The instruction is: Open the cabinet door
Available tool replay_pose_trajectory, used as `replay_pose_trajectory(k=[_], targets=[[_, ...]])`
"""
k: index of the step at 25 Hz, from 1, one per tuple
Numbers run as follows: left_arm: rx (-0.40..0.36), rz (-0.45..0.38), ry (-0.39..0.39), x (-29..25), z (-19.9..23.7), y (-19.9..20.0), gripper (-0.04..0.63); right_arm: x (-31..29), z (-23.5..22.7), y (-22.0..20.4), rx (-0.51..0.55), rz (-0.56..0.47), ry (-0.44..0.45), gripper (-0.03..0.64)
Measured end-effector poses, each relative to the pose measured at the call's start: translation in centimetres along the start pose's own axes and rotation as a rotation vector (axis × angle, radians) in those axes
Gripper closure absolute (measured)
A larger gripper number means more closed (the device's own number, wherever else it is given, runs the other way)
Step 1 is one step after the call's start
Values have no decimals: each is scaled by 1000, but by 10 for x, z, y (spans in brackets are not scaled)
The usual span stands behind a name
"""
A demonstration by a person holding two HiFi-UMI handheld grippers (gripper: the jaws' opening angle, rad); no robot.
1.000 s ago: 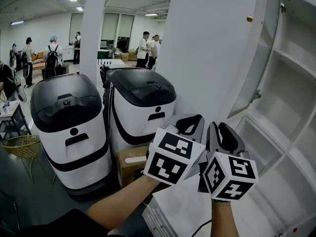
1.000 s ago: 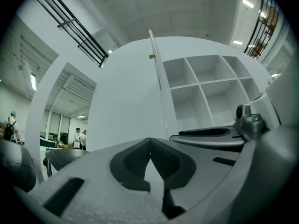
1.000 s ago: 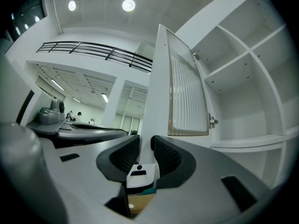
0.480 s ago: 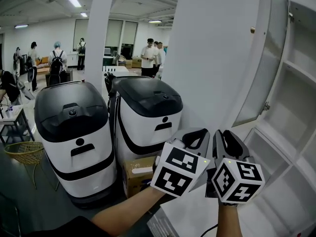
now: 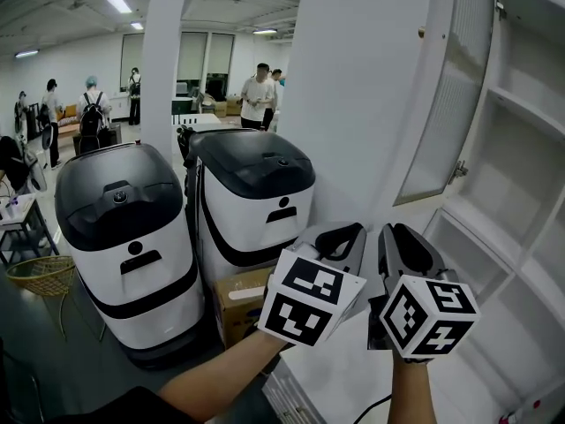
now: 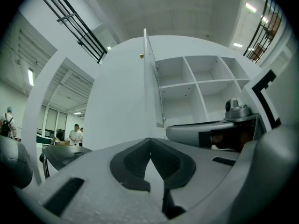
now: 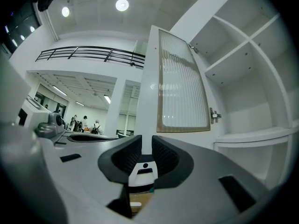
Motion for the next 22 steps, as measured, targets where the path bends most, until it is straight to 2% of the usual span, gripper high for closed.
replay_pose_trajectory(k=[13, 22], targets=[[22, 13, -38, 0, -79, -1, 583, 77, -43, -2, -3, 27, -63, 563], [11, 23, -80, -5, -132, 0, 583, 120, -70, -6, 12, 56, -101, 591]])
Point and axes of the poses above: the fingertips, and each gripper's own axes: x backward along the fingers, z to its left, y out of its top, the point moved 2 cm from there along x, backward along the fingers, and after that the axes turned 13 degrees about y, right-handed, at the moved point
